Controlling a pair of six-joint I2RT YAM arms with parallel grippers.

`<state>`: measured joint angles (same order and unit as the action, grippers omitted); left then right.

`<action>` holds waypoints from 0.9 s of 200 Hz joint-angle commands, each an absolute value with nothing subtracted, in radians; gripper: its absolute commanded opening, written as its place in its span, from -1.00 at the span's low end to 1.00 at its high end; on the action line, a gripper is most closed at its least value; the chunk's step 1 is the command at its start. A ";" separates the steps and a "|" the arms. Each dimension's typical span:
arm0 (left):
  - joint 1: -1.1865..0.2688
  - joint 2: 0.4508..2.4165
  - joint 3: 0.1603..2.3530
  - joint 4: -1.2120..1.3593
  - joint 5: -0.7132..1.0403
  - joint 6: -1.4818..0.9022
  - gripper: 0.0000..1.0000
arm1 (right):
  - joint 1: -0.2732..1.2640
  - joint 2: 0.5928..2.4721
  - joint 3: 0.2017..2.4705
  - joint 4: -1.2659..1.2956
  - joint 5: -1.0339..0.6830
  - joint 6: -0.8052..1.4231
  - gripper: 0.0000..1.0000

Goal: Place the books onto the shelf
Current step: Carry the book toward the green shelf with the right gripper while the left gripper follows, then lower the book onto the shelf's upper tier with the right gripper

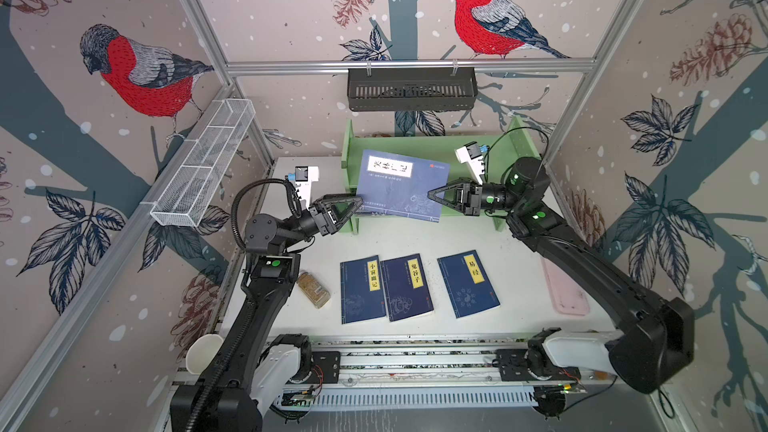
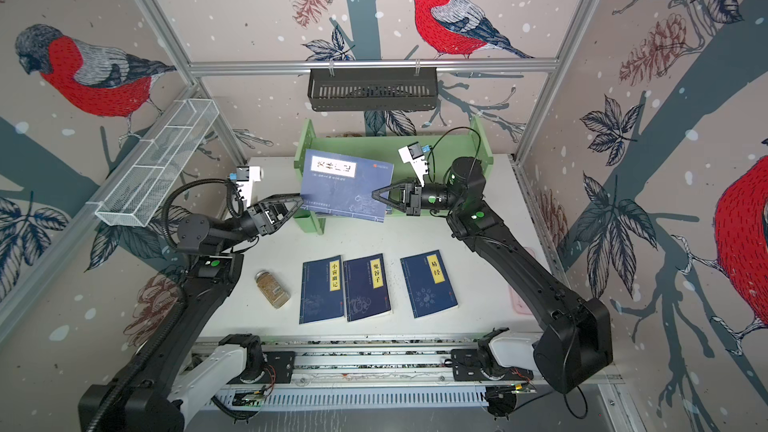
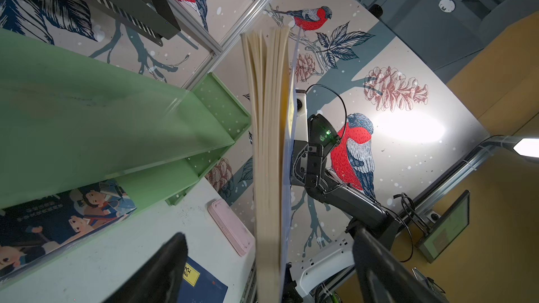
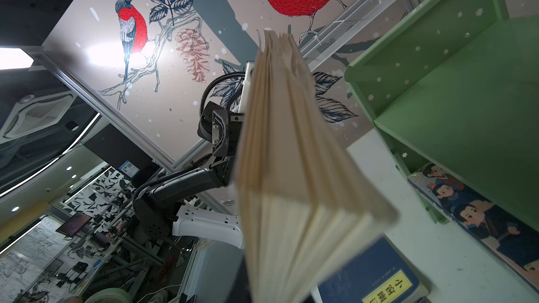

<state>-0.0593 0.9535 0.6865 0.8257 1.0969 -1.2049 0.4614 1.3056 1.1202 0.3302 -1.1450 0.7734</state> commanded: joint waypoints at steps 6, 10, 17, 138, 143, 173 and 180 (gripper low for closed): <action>-0.064 0.972 0.701 0.921 1.125 -1.263 0.51 | 0.495 1.326 1.149 0.267 -1.232 0.694 -0.99; -0.067 0.975 0.702 0.925 1.123 -1.267 0.40 | 0.497 1.330 1.156 0.245 -1.230 0.677 -0.99; -0.073 0.981 0.706 0.929 1.120 -1.266 0.16 | 0.501 1.339 1.180 0.192 -1.221 0.640 -0.99; -0.080 1.015 0.696 0.923 0.968 -1.266 -1.00 | 0.503 1.332 1.066 0.423 -1.121 0.815 -0.09; -0.080 1.018 0.696 0.921 0.966 -1.266 -1.00 | 0.503 1.325 1.049 0.455 -1.116 0.839 -0.09; -0.081 1.031 0.694 0.918 0.968 -1.262 -1.00 | 0.506 1.297 0.976 0.555 -1.061 0.907 -0.19; -0.080 1.034 0.693 0.916 0.967 -1.261 -1.00 | 0.506 1.293 0.966 0.574 -1.049 0.917 -0.21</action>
<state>-0.0811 1.0279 0.6903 0.8623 0.9859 -1.2488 0.5030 1.3102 0.9924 0.4164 -1.1118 0.8413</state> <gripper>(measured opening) 0.114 0.411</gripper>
